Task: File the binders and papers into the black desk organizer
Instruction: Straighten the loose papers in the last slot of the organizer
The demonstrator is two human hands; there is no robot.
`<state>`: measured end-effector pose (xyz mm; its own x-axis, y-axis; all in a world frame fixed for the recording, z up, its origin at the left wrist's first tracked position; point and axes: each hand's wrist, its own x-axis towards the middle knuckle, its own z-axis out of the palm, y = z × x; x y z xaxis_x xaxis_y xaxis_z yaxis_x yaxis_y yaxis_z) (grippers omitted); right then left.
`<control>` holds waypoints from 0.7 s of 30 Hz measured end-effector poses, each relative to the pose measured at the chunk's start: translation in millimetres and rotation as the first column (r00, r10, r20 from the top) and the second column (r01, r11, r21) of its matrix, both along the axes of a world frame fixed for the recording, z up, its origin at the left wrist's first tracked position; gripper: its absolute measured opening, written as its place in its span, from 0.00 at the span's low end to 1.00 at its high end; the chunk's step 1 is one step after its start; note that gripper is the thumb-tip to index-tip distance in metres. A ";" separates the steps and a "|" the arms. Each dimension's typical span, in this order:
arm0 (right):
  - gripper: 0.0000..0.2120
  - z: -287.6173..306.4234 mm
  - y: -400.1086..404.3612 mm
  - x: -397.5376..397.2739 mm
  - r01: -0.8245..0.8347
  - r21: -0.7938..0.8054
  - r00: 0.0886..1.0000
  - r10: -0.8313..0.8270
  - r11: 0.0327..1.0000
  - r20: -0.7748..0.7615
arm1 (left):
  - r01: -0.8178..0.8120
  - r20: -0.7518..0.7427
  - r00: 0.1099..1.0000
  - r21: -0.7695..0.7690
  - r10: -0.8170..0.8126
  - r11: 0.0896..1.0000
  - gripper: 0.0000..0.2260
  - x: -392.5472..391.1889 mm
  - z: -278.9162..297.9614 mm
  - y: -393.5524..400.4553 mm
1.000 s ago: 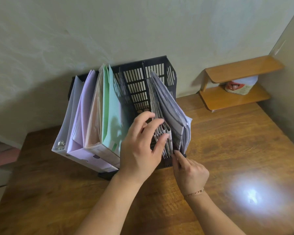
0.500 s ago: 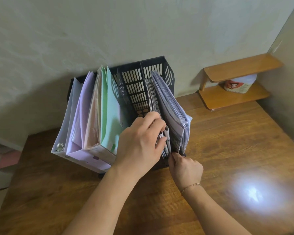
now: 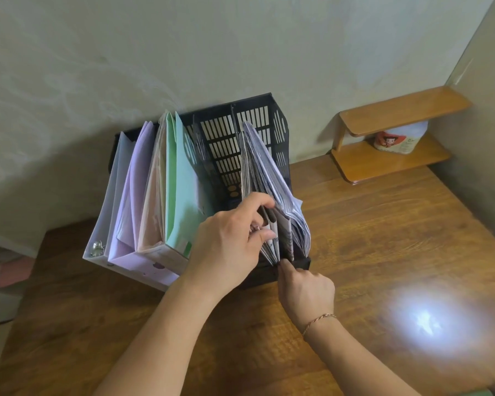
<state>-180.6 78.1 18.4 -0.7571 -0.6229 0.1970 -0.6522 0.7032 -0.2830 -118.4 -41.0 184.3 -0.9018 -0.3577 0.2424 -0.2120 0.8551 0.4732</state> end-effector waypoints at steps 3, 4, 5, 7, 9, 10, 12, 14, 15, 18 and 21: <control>0.04 0.3 11.2 3.9 -0.061 -0.084 0.998 0.058 0.995 -0.034 | 0.040 0.036 0.999 -0.127 -0.036 0.991 0.18 4.4 2.9 -0.4; 0.04 1.7 16.3 2.7 -0.059 -0.166 0.998 0.053 0.984 -0.037 | 0.043 0.028 0.999 -0.187 -0.038 0.981 0.18 6.3 3.2 -0.2; 0.04 4.1 20.8 -0.1 -0.033 -0.266 0.999 0.026 0.963 -0.029 | 0.038 0.003 0.999 -0.222 -0.039 0.974 0.17 7.7 3.4 -0.1; 0.05 8.5 25.3 -9.4 0.039 -0.430 0.998 -0.052 0.902 -0.018 | 0.020 -0.067 0.997 -0.205 -0.034 0.979 0.15 8.5 2.4 -1.7; 0.05 9.6 23.2 -17.8 0.054 -0.453 0.995 -0.085 0.890 -0.049 | 0.021 -0.099 0.994 -0.157 -0.037 0.987 0.14 7.2 -0.3 -4.4; 0.05 8.6 20.6 -19.9 0.033 -0.423 0.995 -0.071 0.906 -0.076 | 0.024 -0.098 0.994 -0.141 -0.038 0.990 0.14 6.5 -1.4 -5.1; 0.05 5.1 15.1 -21.1 -0.021 -0.365 0.993 -0.023 0.931 -0.116 | 0.028 -0.104 0.994 -0.117 -0.040 0.993 0.14 5.1 -2.6 -5.8; 0.05 3.1 12.5 -21.0 -0.056 -0.349 0.991 0.011 0.935 -0.130 | 0.034 -0.112 0.993 -0.104 -0.045 0.994 0.13 4.7 -3.6 -6.4; 0.05 2.1 11.7 -20.5 -0.067 -0.352 0.991 0.021 0.934 -0.132 | 0.039 -0.109 0.993 -0.093 -0.049 0.995 0.13 5.1 -4.0 -6.4; 0.07 -3.0 10.1 -18.0 -0.082 -0.353 0.993 0.045 0.932 -0.112 | 0.054 -0.114 0.992 -0.054 -0.060 0.997 0.12 5.6 -5.5 -5.9; 0.12 -11.6 14.5 -13.7 -0.115 -0.300 0.993 0.105 0.947 -0.048 | 0.043 -0.166 0.985 -0.036 -0.048 0.998 0.12 7.0 -10.4 -4.5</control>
